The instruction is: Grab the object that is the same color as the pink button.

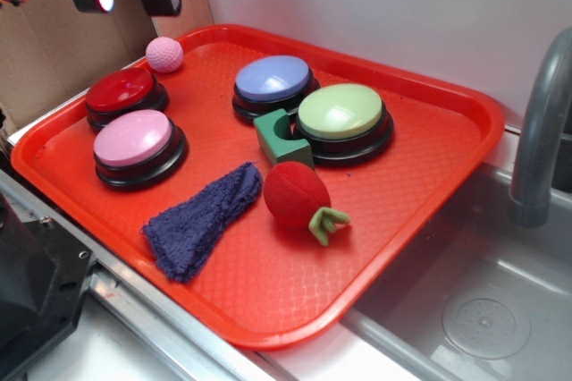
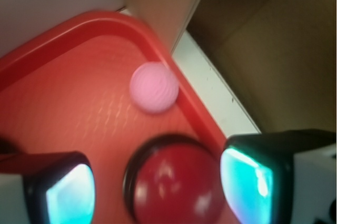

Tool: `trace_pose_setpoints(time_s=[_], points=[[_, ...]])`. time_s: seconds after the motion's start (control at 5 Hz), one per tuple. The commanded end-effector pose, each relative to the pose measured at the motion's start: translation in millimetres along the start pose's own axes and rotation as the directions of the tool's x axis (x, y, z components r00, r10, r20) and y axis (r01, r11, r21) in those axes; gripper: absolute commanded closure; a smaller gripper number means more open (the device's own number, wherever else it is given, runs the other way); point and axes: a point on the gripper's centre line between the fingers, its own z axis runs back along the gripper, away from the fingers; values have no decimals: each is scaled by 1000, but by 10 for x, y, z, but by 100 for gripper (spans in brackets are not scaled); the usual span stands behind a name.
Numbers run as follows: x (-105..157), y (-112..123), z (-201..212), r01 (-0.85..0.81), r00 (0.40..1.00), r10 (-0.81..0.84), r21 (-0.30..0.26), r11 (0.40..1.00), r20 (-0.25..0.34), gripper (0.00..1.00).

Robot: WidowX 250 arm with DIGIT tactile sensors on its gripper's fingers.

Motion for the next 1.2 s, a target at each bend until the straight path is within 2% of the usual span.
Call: trace_pose_setpoints(time_s=[0.0, 0.2, 0.6, 0.8, 1.0], points=[[228, 85, -292, -66, 995, 60, 73, 995, 82, 0], [252, 2, -441, -77, 994, 68, 113, 991, 84, 0], [310, -86, -557, -84, 994, 75, 116, 990, 85, 2], [339, -29, -560, -114, 990, 103, 111, 987, 95, 31], [344, 13, -593, -118, 989, 108, 111, 987, 97, 100]])
